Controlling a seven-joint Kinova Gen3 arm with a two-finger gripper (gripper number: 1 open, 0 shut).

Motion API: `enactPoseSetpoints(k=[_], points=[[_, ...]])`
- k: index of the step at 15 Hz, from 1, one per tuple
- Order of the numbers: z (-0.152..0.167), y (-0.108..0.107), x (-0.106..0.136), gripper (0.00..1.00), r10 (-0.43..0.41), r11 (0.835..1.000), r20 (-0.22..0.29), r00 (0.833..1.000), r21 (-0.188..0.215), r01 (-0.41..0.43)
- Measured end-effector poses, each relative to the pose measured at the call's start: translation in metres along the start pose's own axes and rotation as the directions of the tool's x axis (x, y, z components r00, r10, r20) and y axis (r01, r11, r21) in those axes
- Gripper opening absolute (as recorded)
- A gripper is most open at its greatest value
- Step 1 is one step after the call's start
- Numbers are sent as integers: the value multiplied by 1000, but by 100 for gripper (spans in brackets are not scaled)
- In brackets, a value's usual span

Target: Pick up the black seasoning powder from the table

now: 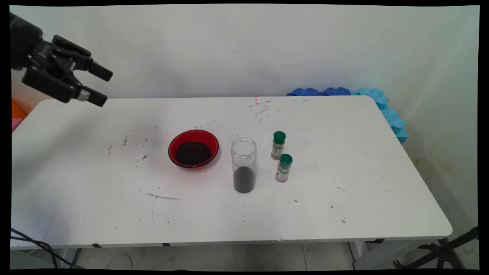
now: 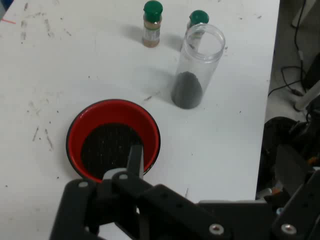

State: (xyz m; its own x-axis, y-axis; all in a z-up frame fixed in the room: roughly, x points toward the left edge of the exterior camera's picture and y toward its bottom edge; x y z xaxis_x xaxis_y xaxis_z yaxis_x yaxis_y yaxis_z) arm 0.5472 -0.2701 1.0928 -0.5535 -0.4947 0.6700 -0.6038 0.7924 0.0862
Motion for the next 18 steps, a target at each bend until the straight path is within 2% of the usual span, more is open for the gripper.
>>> enactPoseSetpoints(k=[5, 13, 18], points=[[36, 7, -15, 100, -10, 1000, 5, 1000, 9, 10], [125, 21, -41, 100, -7, 1000, -1, 1000, 17, 7], [183, 22, -50, 100, 34, 999, -34, 999, 7, -34]])
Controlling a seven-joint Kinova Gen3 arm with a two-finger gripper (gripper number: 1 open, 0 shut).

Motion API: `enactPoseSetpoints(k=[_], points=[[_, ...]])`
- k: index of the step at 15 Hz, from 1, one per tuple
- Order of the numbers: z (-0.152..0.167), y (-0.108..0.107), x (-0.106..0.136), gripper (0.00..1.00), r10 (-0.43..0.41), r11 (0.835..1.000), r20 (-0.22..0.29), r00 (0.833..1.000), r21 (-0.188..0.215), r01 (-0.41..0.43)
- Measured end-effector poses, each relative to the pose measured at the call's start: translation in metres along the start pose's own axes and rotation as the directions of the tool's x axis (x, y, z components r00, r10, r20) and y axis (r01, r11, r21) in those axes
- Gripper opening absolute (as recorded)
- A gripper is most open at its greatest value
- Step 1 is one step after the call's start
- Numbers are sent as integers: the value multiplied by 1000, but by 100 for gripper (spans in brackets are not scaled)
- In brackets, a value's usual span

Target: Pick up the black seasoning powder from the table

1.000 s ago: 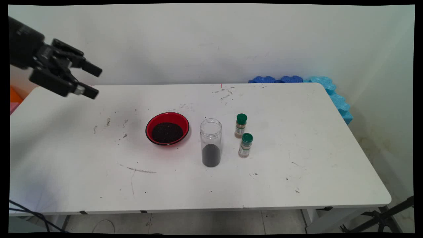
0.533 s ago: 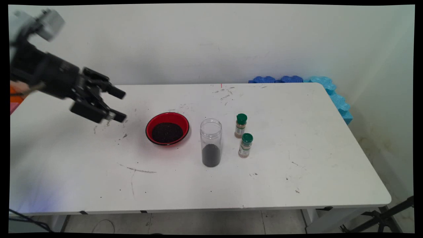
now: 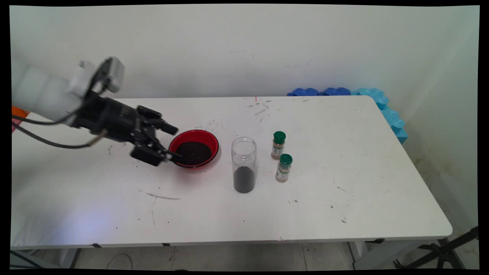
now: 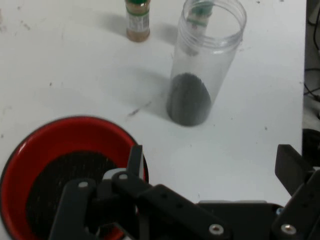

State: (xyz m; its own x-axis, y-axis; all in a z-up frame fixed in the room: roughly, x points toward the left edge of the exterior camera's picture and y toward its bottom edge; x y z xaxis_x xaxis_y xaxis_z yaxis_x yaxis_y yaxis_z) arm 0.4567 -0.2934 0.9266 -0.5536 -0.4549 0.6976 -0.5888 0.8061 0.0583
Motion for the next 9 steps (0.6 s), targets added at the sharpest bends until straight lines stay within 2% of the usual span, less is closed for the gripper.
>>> enactPoseSetpoints(k=[9], points=[[81, -1, 1, 100, 52, 997, -33, 998, -52, -54]])
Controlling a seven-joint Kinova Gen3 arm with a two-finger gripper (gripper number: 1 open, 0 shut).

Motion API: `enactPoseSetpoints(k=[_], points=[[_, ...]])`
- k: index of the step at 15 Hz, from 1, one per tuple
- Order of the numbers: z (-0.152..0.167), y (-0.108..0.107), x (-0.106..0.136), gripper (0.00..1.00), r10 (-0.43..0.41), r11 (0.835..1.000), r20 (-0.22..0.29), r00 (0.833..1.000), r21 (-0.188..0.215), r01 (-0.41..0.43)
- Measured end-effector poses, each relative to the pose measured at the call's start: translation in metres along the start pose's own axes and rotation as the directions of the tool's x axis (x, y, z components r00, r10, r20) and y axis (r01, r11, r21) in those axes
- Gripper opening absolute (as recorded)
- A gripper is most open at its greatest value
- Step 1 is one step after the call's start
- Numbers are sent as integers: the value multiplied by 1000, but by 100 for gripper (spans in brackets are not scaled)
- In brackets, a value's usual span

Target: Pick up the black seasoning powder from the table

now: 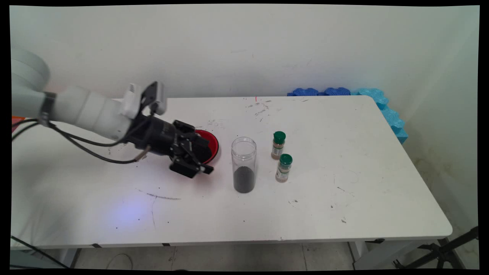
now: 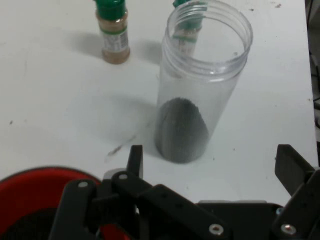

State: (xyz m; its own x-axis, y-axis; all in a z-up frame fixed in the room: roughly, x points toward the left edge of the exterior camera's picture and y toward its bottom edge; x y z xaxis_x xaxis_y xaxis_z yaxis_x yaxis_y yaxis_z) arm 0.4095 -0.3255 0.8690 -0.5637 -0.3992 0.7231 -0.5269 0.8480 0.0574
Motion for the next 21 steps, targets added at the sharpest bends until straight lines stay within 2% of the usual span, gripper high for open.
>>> enactPoseSetpoints(k=[5, 10, 20, 21], points=[[34, -6, 3, 100, 44, 999, -22, 999, -31, -45], [56, -12, 5, 100, 72, 996, -38, 997, -44, -74], [83, -19, 11, 100, 84, 994, -62, 995, -61, -87], [84, -19, 12, 0, 85, 994, -62, 994, -61, -88]])
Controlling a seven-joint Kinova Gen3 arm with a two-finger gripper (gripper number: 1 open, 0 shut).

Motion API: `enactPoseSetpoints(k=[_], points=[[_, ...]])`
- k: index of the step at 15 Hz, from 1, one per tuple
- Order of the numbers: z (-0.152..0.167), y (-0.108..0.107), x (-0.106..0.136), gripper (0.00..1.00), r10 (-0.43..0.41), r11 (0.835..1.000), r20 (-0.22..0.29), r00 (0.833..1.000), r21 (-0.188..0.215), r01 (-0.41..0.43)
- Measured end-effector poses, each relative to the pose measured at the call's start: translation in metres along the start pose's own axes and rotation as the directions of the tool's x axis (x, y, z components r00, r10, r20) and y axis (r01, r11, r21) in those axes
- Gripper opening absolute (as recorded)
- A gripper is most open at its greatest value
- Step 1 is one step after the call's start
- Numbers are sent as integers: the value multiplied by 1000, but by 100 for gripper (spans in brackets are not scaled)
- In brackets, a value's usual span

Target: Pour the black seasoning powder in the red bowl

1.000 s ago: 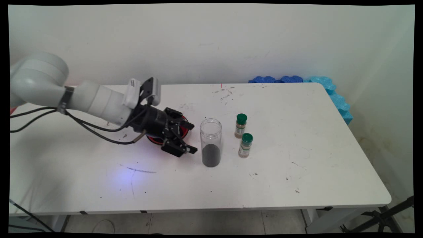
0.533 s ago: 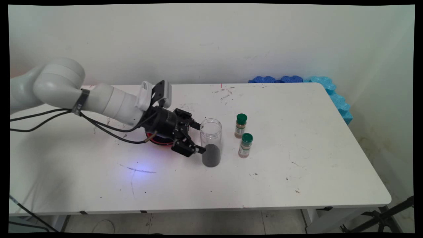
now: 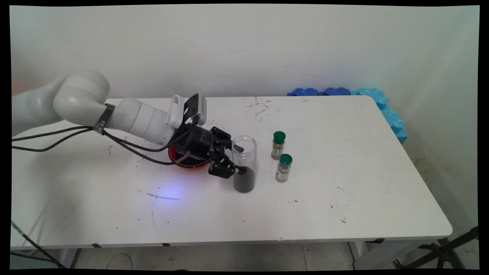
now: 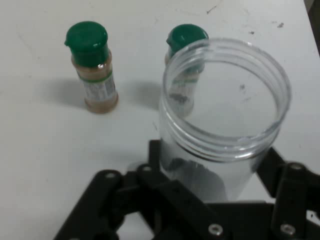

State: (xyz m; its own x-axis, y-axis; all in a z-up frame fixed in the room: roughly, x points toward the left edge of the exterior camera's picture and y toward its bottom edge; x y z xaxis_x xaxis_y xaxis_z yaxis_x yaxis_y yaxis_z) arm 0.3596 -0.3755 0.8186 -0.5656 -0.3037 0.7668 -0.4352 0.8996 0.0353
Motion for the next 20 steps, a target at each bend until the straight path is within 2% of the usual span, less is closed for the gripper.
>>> enactPoseSetpoints(k=[5, 9, 16, 20], points=[[-6, -1, 2, 0, -9, 1000, -3, 1000, -4, 9], [-25, 1, 8, 0, -16, 1000, -12, 1000, -4, 16], [-90, 5, 35, 0, -26, 1000, -37, 999, 1, 26], [-133, 11, 51, 0, 10, 1000, -42, 999, -12, -10]])
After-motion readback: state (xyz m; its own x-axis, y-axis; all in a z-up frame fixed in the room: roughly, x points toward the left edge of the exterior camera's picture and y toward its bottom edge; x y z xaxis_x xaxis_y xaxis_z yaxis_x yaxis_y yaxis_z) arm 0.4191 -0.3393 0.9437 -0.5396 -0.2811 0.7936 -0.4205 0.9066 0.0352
